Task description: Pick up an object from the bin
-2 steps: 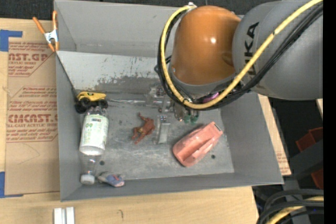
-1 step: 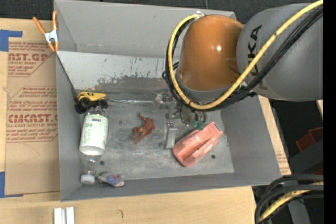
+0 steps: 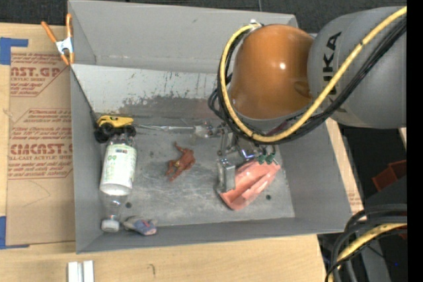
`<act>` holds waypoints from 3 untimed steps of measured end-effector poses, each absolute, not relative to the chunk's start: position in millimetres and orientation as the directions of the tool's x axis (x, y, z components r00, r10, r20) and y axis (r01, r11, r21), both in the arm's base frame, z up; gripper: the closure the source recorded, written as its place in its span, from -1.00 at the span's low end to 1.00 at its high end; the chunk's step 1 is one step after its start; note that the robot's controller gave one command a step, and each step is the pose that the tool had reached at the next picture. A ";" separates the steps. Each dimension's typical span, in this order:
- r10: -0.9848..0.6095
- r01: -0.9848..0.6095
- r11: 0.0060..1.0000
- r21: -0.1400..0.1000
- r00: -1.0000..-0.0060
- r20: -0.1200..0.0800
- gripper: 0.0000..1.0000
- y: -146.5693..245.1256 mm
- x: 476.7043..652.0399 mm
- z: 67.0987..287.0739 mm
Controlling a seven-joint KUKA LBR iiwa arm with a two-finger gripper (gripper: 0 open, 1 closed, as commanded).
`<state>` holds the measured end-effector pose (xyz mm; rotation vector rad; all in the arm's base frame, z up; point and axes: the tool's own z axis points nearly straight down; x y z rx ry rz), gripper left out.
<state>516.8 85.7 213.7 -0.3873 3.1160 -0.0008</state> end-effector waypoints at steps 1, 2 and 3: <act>-0.031 -0.031 1.000 0.001 -1.000 -0.004 -1.00 100.5 535.8 183.4; 0.079 0.079 0.997 0.001 -0.997 0.001 -1.00 110.3 544.1 169.1; -0.195 -0.195 0.981 0.000 -0.981 -0.003 -1.00 116.8 543.1 151.6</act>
Offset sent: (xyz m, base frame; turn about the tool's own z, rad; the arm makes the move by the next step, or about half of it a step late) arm 0.0395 0.0364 -0.0494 -0.0108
